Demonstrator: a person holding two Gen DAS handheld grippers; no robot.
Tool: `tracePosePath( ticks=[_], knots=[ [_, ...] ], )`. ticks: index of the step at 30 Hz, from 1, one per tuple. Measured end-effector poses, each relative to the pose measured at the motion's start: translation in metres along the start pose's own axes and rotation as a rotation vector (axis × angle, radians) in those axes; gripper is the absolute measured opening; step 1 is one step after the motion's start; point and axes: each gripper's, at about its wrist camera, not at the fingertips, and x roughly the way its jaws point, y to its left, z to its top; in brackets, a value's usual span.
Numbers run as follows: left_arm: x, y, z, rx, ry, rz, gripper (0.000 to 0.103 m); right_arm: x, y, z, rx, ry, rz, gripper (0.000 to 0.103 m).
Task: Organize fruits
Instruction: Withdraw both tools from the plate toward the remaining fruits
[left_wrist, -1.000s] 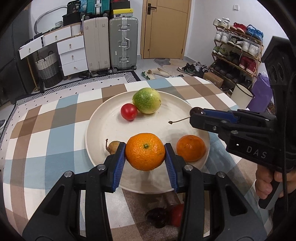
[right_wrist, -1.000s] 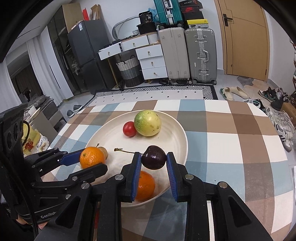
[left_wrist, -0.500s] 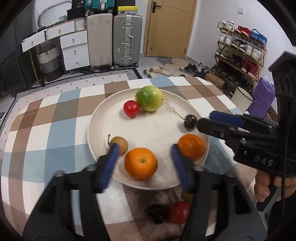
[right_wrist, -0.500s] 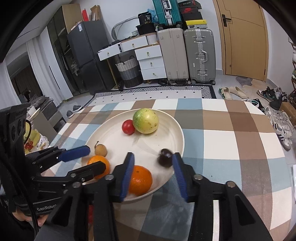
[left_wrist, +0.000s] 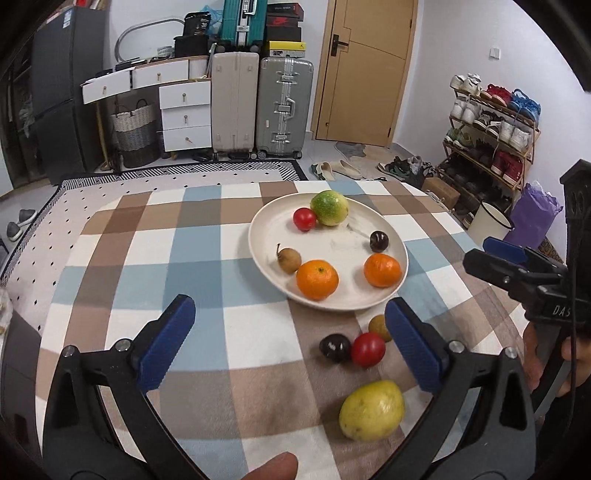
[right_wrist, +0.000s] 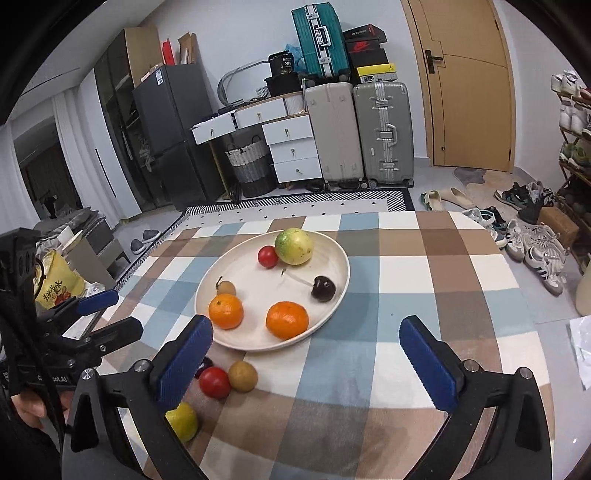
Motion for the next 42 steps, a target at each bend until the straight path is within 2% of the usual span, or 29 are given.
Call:
tracePosePath(
  ticks=[8,11,16,22,26,42],
  knots=[
    [-0.023,0.006,-0.028,-0.021,0.007,0.016,0.102,-0.016,0.015,-0.024,-0.065,-0.009,0.048,0.103],
    [-0.024,0.005,-0.038,-0.019,0.02,-0.038,0.102,-0.014,0.015,-0.033,-0.061,-0.019,0.052,0.103],
    [-0.018,-0.002,-0.045,-0.033,0.043,-0.081,0.102,-0.014,0.018,-0.038,-0.066,-0.037,0.109,0.103],
    [-0.009,-0.019,-0.053,0.013,0.077,-0.085,0.102,0.006,0.009,-0.047,-0.028,0.032,0.085,0.103],
    [-0.007,-0.029,-0.057,0.052,0.081,-0.078,0.102,0.01,0.006,-0.05,-0.02,0.045,0.083,0.103],
    [0.012,-0.037,-0.067,0.068,0.13,-0.078,0.102,0.021,0.004,-0.057,-0.006,0.102,0.062,0.103]
  ],
)
